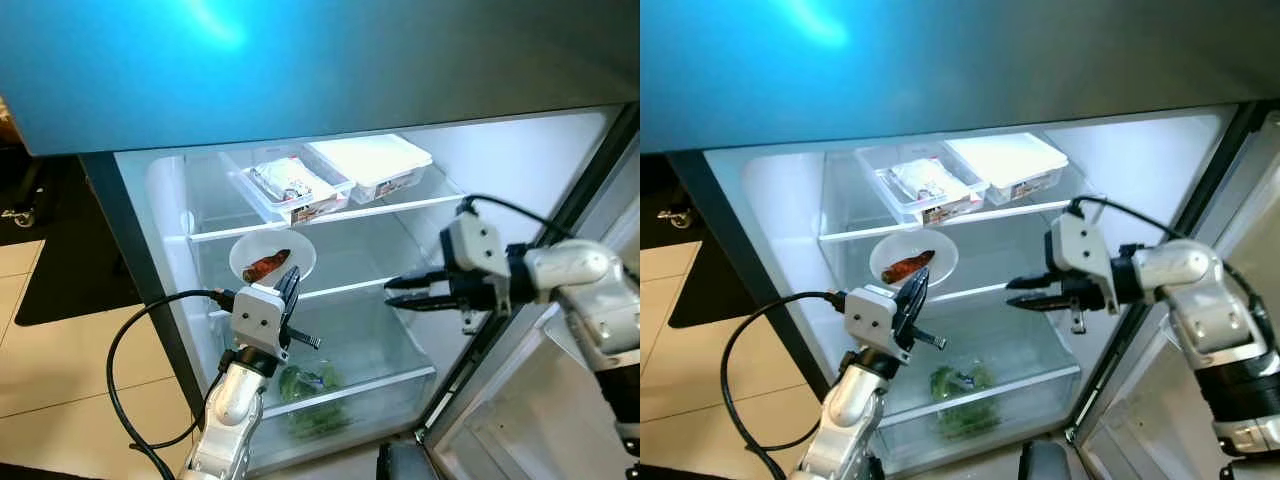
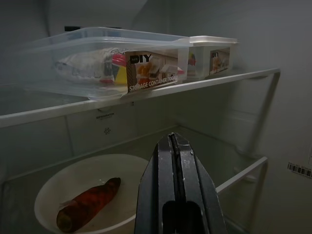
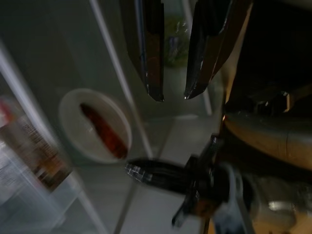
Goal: Restocking fridge
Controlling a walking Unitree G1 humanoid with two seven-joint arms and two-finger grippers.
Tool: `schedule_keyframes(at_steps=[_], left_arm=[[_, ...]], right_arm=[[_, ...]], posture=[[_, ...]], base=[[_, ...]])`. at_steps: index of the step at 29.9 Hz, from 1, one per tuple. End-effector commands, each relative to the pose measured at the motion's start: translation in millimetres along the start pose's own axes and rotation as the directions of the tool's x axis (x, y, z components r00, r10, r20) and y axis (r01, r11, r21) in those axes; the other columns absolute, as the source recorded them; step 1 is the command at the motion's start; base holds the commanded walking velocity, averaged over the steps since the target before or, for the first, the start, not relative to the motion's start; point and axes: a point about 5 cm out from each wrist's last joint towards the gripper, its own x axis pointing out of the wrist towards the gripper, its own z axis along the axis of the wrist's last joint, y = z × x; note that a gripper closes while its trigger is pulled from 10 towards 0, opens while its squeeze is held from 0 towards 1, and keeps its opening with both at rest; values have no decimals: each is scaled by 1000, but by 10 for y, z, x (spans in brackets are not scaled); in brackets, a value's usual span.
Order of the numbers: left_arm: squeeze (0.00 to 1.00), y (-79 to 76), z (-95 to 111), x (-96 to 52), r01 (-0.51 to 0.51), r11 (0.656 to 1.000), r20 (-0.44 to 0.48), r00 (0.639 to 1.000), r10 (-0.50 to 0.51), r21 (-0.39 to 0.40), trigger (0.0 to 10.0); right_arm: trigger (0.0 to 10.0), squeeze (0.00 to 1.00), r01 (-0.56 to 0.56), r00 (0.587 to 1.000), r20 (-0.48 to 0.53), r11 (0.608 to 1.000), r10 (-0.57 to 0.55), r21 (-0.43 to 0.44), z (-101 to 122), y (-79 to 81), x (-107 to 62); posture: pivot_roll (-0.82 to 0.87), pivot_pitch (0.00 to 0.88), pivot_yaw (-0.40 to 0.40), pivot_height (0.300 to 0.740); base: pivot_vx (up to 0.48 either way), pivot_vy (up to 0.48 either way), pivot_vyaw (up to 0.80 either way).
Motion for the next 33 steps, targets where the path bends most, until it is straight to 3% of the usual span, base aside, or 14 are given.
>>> schedule_keyframes(at_steps=[1,6,11,15,26,29,33], left_arm=[[0,-63,-34,-4,3,1000,-19,1000,-3,-26,10000],[0,-67,-40,-1,3,1000,-21,1000,-3,-27,10000],[0,-74,-44,-1,6,1000,-23,1000,-7,-28,10000],[0,-72,-44,-2,8,1000,-22,1000,-8,-27,10000],[0,-75,-45,-1,5,1000,-22,1000,-6,-29,10000],[0,-80,-45,1,5,1000,-22,1000,-6,-30,10000],[0,-73,-44,4,1,1000,-22,1000,-2,-30,10000]], right_arm=[[10000,0,-21,1000,9,1000,21,-4,63,14,-7],[10000,0,-151,988,-11,985,152,83,-7,255,111],[10000,0,-238,971,64,963,231,127,46,440,285],[10000,0,-244,961,165,960,220,139,136,502,462],[10000,0,-227,948,274,950,164,216,202,586,689],[10000,0,-221,953,265,936,148,273,84,623,723],[10000,0,-62,986,169,905,-10,421,-384,593,725]], posture=[[-120,0,-15,557],[-121,0,-17,557],[-123,0,-15,557],[-121,0,-15,557],[-123,0,-17,557],[-123,0,-17,557],[-120,0,-20,557]], base=[[0,0,0],[0,0,0],[0,0,0],[0,0,0],[0,0,0],[0,0,0],[0,0,0]])
